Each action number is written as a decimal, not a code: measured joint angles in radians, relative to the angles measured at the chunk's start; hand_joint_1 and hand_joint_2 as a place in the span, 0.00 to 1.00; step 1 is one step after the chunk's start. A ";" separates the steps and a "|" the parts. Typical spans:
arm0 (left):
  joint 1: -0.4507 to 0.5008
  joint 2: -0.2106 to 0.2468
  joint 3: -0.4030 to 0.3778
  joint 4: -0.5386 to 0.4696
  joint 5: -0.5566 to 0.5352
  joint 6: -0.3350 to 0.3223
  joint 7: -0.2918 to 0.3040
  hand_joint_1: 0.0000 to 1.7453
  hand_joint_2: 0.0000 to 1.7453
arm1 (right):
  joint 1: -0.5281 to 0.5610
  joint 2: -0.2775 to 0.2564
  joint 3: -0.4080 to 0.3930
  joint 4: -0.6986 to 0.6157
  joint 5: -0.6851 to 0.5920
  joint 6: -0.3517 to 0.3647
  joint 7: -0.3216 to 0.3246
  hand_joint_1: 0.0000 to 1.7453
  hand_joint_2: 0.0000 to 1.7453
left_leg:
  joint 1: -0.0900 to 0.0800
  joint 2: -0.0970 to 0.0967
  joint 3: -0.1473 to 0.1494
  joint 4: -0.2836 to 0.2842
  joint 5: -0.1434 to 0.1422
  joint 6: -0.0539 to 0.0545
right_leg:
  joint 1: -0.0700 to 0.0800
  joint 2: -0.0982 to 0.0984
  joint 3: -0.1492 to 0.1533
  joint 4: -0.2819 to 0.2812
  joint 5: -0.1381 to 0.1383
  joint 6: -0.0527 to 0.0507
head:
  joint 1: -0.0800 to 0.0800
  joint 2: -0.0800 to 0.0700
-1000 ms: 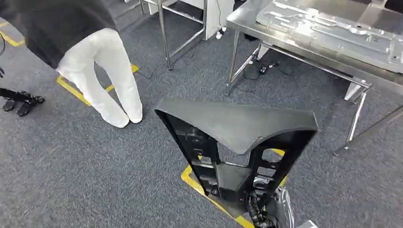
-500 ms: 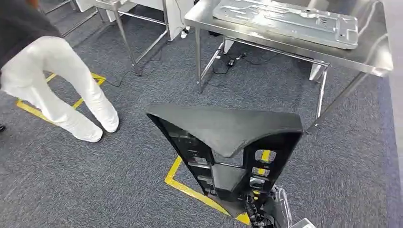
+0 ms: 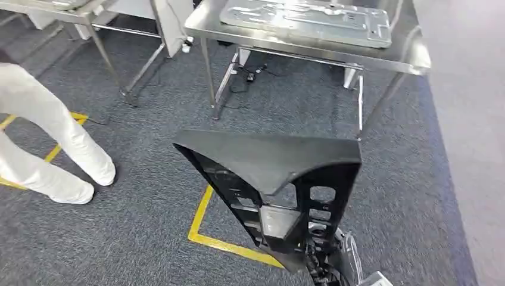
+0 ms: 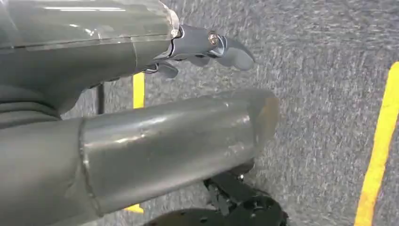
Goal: Take the parts from the cabinet and place them on the table.
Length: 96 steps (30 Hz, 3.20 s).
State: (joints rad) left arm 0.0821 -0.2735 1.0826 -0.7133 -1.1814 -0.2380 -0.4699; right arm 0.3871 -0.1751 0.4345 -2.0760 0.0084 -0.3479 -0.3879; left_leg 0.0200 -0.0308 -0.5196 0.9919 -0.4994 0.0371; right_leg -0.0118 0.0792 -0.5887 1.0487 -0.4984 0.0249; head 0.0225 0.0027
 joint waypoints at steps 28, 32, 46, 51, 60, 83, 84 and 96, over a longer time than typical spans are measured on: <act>-0.019 0.000 0.087 0.002 -0.044 -0.021 -0.009 0.00 0.00 | -0.018 0.000 -0.003 0.032 0.110 -0.022 0.054 1.00 1.00 | -0.011 0.025 -0.026 0.037 -0.015 -0.020 | -0.003 -0.056 0.033 -0.024 0.001 -0.008 | -0.001 0.000; -0.020 -0.003 0.094 0.000 -0.055 -0.031 -0.007 0.00 0.00 | -0.022 0.000 -0.003 0.032 0.114 -0.033 0.058 1.00 1.00 | -0.004 0.032 -0.019 0.026 -0.008 0.003 | -0.006 -0.071 -0.024 0.101 -0.076 0.008 | -0.001 0.000; -0.024 -0.010 0.121 -0.010 -0.076 -0.048 -0.001 0.00 0.00 | -0.022 -0.001 0.001 0.042 0.117 -0.040 0.072 1.00 1.00 | -0.011 0.038 0.006 0.051 -0.061 -0.034 | 0.002 -0.077 0.027 -0.041 0.021 -0.041 | -0.001 0.000; -0.022 -0.011 0.140 -0.015 -0.096 -0.061 0.001 0.00 0.00 | -0.025 -0.001 0.010 0.046 0.112 -0.053 0.076 1.00 1.00 | -0.008 0.038 -0.157 0.317 -0.134 -0.049 | 0.004 -0.074 0.037 -0.038 0.006 -0.054 | -0.002 0.000; -0.026 -0.022 0.177 -0.047 -0.140 -0.083 0.000 0.00 0.00 | -0.027 -0.002 0.019 0.050 0.120 -0.062 0.127 1.00 1.00 | -0.007 0.034 -0.033 0.023 0.007 -0.005 | 0.009 -0.067 0.064 -0.025 -0.032 -0.013 | -0.002 0.000; -0.038 -0.031 0.224 -0.065 -0.183 -0.091 -0.005 0.00 0.00 | -0.034 -0.013 0.045 0.075 0.121 -0.089 0.164 1.00 1.00 | -0.005 0.023 -0.146 0.245 -0.057 -0.037 | 0.012 -0.069 0.085 -0.034 -0.040 -0.055 | -0.002 0.000; -0.038 -0.031 0.227 -0.065 -0.185 -0.090 -0.006 0.00 0.00 | -0.034 -0.013 0.047 0.075 0.121 -0.089 0.164 1.00 1.00 | -0.011 0.023 -0.114 0.158 0.003 -0.025 | 0.016 -0.069 0.098 -0.034 -0.049 -0.055 | -0.002 0.000; -0.043 -0.034 0.250 -0.068 -0.209 -0.101 -0.012 0.00 0.00 | -0.048 -0.025 0.059 0.084 0.123 -0.101 0.181 1.00 1.00 | -0.010 0.026 0.000 -0.011 0.002 0.014 | -0.010 -0.075 -0.082 0.267 -0.163 0.008 | -0.002 0.000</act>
State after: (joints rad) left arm 0.0390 -0.3071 1.3321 -0.7813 -1.3905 -0.3391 -0.4818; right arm 0.3391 -0.1999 0.4933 -1.9917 0.1312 -0.4490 -0.2071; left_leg 0.0101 -0.0048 -0.5196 0.9810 -0.4977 0.0511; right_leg -0.0218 0.0041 -0.6704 1.3156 -0.6617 0.0332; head 0.0206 0.0027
